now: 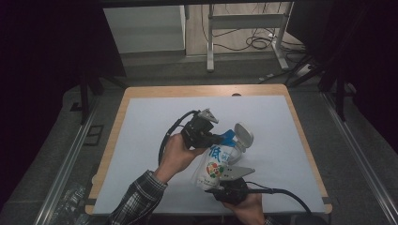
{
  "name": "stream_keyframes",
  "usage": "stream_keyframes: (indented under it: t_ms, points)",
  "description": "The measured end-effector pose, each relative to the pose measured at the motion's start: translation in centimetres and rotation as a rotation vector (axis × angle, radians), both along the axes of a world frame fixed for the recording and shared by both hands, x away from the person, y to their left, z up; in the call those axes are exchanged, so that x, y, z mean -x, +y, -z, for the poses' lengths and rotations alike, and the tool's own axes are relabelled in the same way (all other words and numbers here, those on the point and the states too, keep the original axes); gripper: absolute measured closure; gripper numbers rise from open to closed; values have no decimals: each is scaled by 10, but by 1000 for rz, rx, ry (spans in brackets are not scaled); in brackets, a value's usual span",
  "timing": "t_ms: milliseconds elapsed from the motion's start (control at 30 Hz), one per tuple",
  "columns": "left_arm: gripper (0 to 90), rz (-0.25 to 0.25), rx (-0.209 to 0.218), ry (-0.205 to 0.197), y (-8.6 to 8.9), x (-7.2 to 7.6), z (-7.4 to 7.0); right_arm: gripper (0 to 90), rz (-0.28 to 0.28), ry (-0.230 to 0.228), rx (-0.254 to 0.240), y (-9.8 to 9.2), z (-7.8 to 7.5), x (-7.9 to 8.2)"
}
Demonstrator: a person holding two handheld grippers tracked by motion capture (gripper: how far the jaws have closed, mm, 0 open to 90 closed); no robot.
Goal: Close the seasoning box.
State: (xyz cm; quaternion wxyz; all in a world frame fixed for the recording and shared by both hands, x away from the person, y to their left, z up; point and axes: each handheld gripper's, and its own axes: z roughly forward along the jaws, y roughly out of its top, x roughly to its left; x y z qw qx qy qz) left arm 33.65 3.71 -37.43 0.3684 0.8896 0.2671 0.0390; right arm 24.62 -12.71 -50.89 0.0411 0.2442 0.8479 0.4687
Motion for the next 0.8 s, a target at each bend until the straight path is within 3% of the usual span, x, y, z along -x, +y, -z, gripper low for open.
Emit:
stream_keyframes:
  t_ms: [200,467,800]
  points:
    - [897,19,-57,45,-7,-9,-4,738,4,16,-24,1,0,-1]
    - [896,42,-133,73,-17,-16,-6,741,1,54,-56,3,-1,0]
    - [895,65,-185,100,-26,-22,-8,743,-4,65,-74,4,-3,0]
